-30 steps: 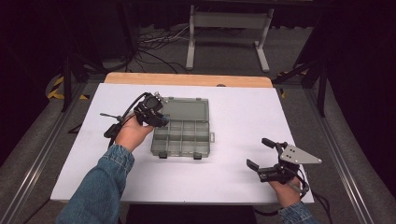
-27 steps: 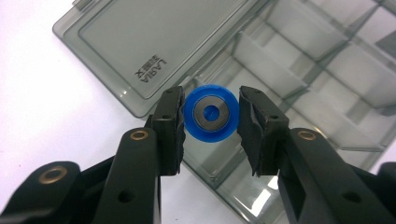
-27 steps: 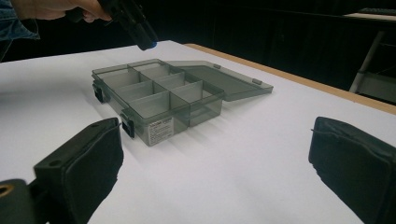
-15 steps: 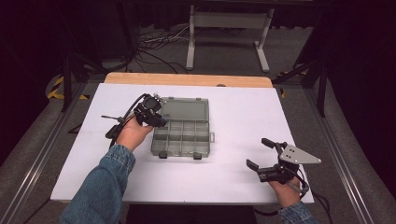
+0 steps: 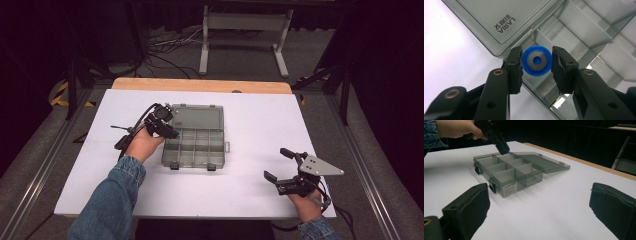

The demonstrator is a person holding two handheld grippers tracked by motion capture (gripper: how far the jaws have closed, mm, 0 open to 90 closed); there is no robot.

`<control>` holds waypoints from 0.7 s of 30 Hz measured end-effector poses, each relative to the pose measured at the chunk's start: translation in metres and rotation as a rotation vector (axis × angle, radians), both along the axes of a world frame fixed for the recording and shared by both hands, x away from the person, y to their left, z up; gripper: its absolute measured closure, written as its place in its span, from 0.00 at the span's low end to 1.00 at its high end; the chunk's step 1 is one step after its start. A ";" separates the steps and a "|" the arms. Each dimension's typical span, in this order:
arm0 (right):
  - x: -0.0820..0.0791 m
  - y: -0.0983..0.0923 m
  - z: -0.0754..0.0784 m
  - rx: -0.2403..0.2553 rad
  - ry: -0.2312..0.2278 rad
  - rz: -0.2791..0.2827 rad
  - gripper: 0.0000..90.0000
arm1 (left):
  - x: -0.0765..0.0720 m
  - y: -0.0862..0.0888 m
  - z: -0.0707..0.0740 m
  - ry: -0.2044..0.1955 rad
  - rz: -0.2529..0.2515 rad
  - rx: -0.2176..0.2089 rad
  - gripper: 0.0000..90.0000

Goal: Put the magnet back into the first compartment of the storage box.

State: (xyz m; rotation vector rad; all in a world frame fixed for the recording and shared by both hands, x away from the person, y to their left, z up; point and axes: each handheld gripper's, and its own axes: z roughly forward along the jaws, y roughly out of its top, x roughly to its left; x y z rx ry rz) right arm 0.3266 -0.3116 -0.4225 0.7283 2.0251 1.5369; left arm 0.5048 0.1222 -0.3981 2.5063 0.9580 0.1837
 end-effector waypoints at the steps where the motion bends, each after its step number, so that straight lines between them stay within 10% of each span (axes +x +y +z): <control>1: 0.000 0.000 0.000 0.000 0.000 0.000 0.04 | 0.000 0.000 -0.001 0.001 -0.004 0.006 0.69; 21: 0.000 0.000 0.000 -0.001 0.001 0.002 0.04 | -0.001 -0.005 -0.005 0.028 -0.019 0.030 0.68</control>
